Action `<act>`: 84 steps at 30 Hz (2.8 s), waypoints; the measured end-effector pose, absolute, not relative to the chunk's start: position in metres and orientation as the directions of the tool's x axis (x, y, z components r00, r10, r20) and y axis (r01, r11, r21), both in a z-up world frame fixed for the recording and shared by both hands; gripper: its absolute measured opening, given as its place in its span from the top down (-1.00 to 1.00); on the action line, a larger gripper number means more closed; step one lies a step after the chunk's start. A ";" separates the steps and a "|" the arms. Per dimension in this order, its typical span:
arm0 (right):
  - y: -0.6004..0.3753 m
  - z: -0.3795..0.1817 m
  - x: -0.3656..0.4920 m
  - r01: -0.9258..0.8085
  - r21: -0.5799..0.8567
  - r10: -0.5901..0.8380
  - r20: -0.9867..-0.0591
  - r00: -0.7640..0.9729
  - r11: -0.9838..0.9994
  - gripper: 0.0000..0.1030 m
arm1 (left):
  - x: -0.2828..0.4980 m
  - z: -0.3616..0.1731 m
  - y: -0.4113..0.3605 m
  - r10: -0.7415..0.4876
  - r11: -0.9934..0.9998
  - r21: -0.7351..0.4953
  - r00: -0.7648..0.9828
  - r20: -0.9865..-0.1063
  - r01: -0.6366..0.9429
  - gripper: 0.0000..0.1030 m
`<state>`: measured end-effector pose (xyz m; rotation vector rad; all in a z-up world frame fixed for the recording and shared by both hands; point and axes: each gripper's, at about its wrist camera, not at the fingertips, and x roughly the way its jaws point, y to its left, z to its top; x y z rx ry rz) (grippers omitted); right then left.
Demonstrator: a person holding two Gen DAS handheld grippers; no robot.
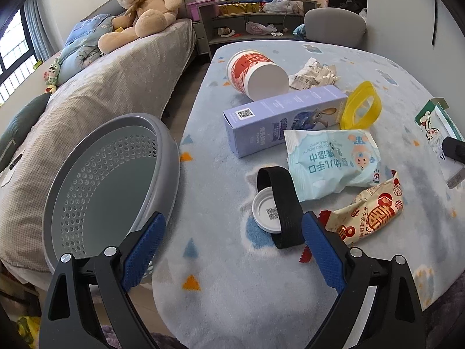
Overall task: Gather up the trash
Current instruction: 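Grasp the red-and-white snack wrapper with the left gripper while the right gripper holds the carton, then carry both items over the grey basket and open both grippers to drop them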
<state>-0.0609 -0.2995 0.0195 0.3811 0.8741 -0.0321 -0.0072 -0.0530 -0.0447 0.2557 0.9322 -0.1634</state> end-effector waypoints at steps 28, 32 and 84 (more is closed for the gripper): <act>-0.315 0.027 -0.074 0.204 0.338 0.118 -0.729 0.675 0.919 0.45 | -0.057 -0.013 -0.103 -0.205 0.901 0.071 0.565 -0.799 0.428 -0.76; -0.320 0.029 -0.075 0.210 0.345 0.116 -0.723 0.681 0.915 0.45 | -0.053 -0.021 -0.128 -0.232 0.865 0.073 0.525 -0.819 0.496 -0.76; -0.088 0.074 0.031 -0.260 0.276 0.379 -0.684 0.624 0.925 0.45 | 0.025 0.039 0.122 0.043 0.999 0.052 0.704 -0.709 -0.009 0.41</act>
